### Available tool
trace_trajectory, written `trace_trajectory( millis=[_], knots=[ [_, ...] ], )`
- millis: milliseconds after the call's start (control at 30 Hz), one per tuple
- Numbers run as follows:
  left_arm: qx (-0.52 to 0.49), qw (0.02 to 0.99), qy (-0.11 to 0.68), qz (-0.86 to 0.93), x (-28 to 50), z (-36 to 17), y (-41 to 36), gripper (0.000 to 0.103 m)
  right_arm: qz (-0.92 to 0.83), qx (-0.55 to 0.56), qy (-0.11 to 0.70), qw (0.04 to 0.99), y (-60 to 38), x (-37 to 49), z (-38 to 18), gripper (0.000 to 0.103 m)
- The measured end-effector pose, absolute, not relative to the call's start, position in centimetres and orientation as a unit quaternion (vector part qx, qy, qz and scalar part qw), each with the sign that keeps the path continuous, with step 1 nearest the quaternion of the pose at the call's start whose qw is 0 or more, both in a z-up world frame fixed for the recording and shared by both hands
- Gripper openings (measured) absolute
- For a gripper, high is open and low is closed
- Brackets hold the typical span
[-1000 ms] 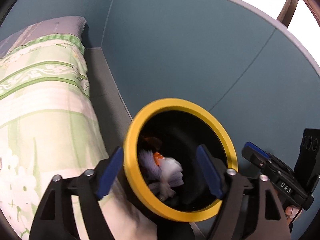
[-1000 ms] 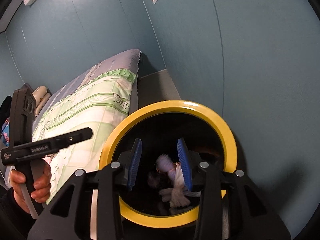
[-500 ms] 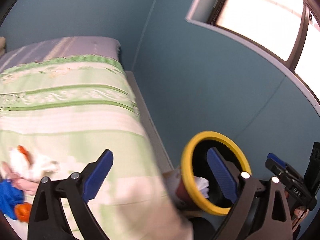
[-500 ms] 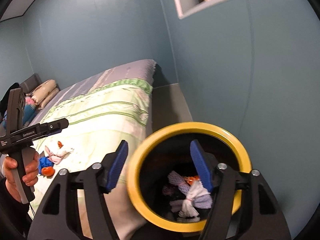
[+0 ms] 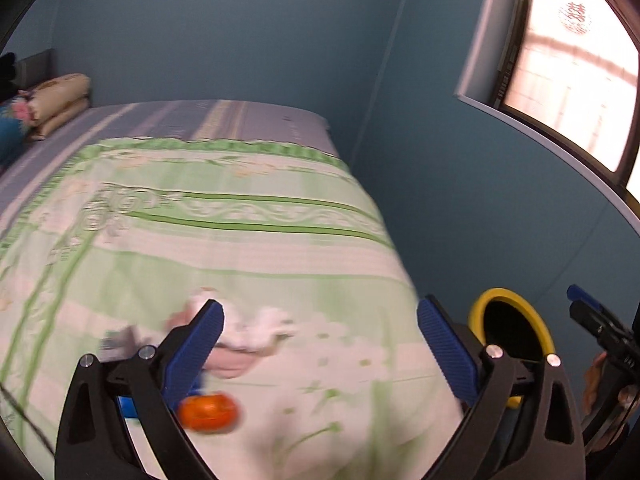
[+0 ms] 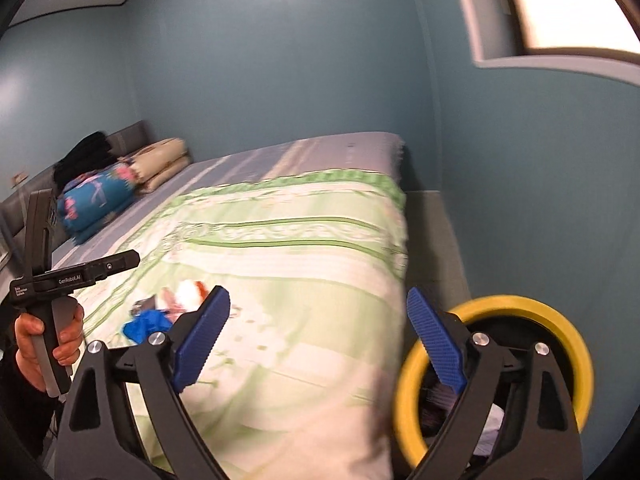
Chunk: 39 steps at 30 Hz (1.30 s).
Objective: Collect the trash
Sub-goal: 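Move both open tools back over the remaining trash on the bed, then grasp the blue cloth with left tool while right tool grasps white tissue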
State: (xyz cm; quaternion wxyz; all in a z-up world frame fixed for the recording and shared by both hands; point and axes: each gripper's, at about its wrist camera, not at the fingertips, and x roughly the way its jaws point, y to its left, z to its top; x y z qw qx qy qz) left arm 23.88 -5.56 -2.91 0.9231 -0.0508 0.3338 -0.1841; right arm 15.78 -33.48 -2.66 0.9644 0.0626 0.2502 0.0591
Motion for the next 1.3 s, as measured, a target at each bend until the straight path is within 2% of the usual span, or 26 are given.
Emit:
trace_trajectory(
  millis=[267, 367, 600, 1300],
  knots=[
    [-0.066, 0.932, 0.337, -0.121, 22.3, -3.0, 3.0, 0.095, 0.133, 0.035, 0.257, 0.956, -26.5, 19.3, -2.7, 0.089],
    [-0.071, 0.933, 0.338, -0.105, 21.7, -3.4, 4.6, 0.095, 0.159, 0.031, 0.267, 0.95, -24.3, 20.3, -3.1, 0.094],
    [-0.088, 0.931, 0.345, -0.082, 20.2, -4.8, 8.3, 0.095, 0.197, 0.008, 0.288, 0.937, -19.2, 22.7, -4.5, 0.094],
    [-0.114, 0.9, 0.411, -0.095, 21.3, -13.1, 9.0, 0.095, 0.228, 0.027, 0.405, 0.885, -13.4, 32.1, -12.6, 0.094]
  ],
)
